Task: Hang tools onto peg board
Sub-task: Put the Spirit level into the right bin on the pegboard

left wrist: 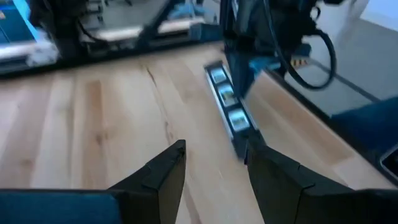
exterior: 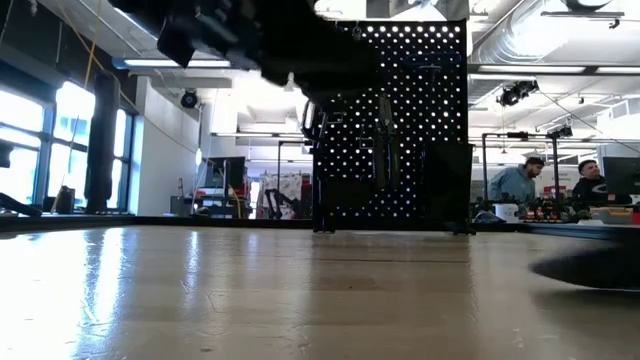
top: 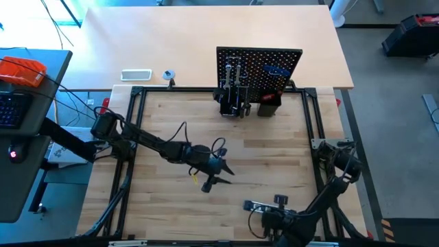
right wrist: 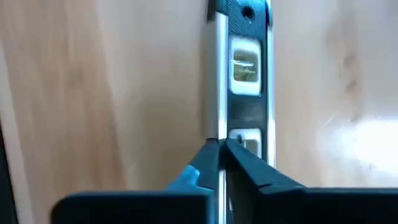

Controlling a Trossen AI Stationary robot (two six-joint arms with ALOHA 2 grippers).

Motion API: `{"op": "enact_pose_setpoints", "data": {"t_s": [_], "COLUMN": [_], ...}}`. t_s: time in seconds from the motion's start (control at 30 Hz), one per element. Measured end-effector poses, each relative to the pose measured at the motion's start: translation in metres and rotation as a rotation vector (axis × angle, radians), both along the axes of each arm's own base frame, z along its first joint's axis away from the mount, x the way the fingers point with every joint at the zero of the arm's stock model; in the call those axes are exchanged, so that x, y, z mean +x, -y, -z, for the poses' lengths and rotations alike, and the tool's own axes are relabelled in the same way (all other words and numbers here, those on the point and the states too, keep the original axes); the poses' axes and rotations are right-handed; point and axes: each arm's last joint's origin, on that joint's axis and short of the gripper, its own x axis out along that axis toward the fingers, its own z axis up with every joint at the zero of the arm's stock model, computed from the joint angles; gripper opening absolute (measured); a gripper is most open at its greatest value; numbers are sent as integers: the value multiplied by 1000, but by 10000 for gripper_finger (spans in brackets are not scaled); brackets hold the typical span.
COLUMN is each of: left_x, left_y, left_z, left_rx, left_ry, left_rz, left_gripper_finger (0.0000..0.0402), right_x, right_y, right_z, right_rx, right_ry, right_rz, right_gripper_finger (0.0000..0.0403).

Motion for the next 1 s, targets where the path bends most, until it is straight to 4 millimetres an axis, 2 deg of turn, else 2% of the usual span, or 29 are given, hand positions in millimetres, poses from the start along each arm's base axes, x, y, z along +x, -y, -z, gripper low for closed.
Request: {"op": "enact_pose_setpoints", "data": {"t_s": [0.07, 0.27, 0.53, 0.63, 0.83, 1.0], "left_x": [0, -3, -4, -6, -8, -9], "left_y": [-4, -18, -19, -15, -9, -5], "left_z": [-6, -19, -14, -9, -6, -6], "left_rx": [4, 2, -12, -18, -6, 9], "left_ry": [34, 46, -9, -48, -71, -64], "left_rz": [-8, -35, 15, 62, 87, 106], "left_gripper_finger": [156, 148, 147, 147, 147, 147], "right_x": [5, 11, 11, 10, 8, 6], "right_y": [4, 11, 11, 11, 13, 17], "right_z": [-4, -13, -14, -14, -14, -12], "right_rx": [-4, 3, 17, 15, 27, 46], "right_ry": [31, 31, 0, 1, -23, -58], "right_rz": [12, 24, -2, -5, 69, 130], "right_gripper_finger": [5, 45, 92, 123, 210, 237]}}
